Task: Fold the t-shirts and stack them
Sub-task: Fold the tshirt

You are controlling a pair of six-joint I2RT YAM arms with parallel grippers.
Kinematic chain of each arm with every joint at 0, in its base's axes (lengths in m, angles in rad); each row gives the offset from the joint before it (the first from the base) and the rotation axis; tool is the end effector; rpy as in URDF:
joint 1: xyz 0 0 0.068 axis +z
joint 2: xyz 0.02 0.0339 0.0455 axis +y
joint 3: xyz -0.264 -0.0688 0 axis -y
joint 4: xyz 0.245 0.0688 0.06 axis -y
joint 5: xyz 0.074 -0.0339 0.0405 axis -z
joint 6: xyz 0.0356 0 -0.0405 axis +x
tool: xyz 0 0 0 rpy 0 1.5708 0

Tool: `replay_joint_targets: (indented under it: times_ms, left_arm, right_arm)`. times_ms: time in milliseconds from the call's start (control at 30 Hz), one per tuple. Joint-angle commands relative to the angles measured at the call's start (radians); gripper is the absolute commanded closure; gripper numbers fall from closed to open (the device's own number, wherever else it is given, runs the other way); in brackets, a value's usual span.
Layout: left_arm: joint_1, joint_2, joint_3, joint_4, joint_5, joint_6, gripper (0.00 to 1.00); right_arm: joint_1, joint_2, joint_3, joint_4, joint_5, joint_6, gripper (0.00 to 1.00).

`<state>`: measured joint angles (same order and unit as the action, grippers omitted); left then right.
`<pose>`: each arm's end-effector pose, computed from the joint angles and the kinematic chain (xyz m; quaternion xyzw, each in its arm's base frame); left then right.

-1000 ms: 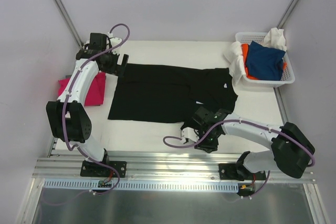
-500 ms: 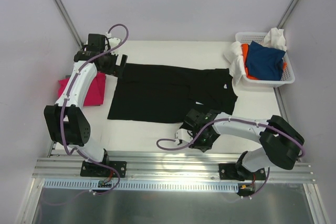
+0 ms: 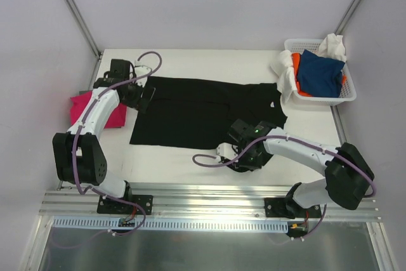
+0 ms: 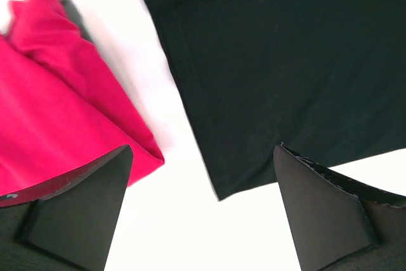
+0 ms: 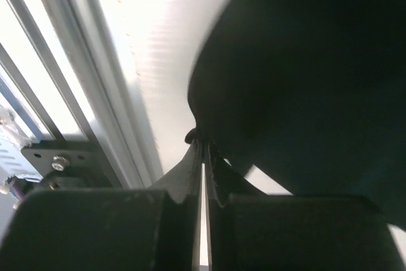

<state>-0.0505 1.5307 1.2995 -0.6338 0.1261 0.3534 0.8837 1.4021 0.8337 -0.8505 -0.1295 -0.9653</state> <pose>0.3319 -0.0213 0.2963 0.2092 0.9131 -0.0064 0.3499 0.1430 0.1815 0.1844 -0.7973 0.5953 0.0614 0.0783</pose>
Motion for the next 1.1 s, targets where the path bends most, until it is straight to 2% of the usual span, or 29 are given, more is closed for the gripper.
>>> replay_joint_targets:
  times_ms: [0,200,400,533,767,1067]
  left_arm:
    - [0.009,-0.091,-0.150,0.060,0.004,0.203,0.06]
    - [0.009,-0.207,-0.302,0.112,0.038,0.380,0.05]
    - [0.008,-0.290,-0.413,0.111,0.076,0.489,0.04]
    - [0.009,-0.299,-0.446,0.100,0.061,0.460,0.06]
    - [0.026,-0.282,-0.505,0.062,0.107,0.260,0.13]
    - [0.077,-0.231,-0.523,0.063,0.132,0.193,0.14]
  right_arm:
    - [-0.037,-0.071,0.138,-0.143,0.031,-0.052,0.99]
    - [-0.057,-0.091,0.246,-0.223,0.042,-0.026,0.99]
    - [-0.110,-0.080,0.242,-0.208,0.053,-0.020,0.99]
    - [-0.132,-0.072,0.257,-0.202,0.057,-0.023,0.99]
    - [-0.169,-0.043,0.285,-0.186,0.059,-0.015,1.00]
    - [-0.184,-0.025,0.303,-0.186,0.065,-0.015,0.99]
